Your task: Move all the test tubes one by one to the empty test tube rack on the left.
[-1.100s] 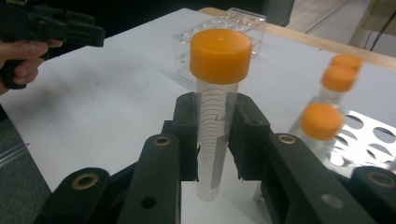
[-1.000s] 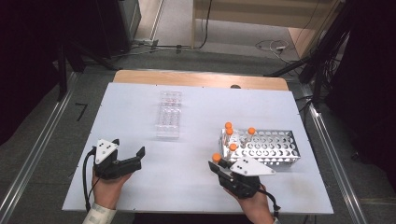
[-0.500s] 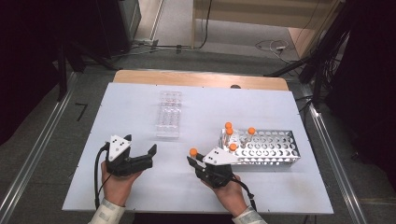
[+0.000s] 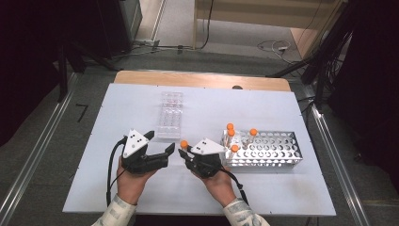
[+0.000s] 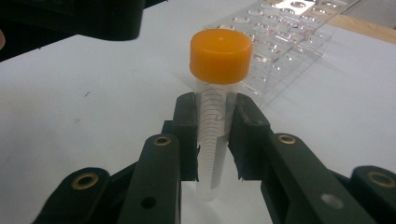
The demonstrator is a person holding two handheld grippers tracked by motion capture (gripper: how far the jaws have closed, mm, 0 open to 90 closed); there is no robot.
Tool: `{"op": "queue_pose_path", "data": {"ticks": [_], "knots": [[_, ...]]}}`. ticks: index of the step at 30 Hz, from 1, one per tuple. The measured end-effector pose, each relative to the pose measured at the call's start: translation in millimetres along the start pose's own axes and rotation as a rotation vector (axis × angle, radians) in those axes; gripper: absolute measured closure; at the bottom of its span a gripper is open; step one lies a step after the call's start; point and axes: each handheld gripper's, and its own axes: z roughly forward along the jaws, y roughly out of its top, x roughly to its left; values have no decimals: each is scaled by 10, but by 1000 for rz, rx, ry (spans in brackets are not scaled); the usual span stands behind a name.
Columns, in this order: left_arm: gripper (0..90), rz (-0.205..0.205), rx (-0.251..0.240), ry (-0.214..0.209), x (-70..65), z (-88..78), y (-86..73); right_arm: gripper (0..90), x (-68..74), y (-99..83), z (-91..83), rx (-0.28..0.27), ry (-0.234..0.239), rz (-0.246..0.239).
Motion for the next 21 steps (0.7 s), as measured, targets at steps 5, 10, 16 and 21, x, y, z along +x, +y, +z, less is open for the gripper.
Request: {"op": "queue_pose_path", "data": {"ticks": [5,10,16,21], "knots": [[321,-4,4,-64,-25,70,12,715,26,44,88,1,13,-2],[458,25,9,-92,-67,122,31,715,59,86,114,-7,26,-2],[621,31,7,-131,-90,170,46,715,65,122,91,-14,31,-1],[688,24,27,-155,-90,233,37,715,49,128,82,-16,27,0]]}}
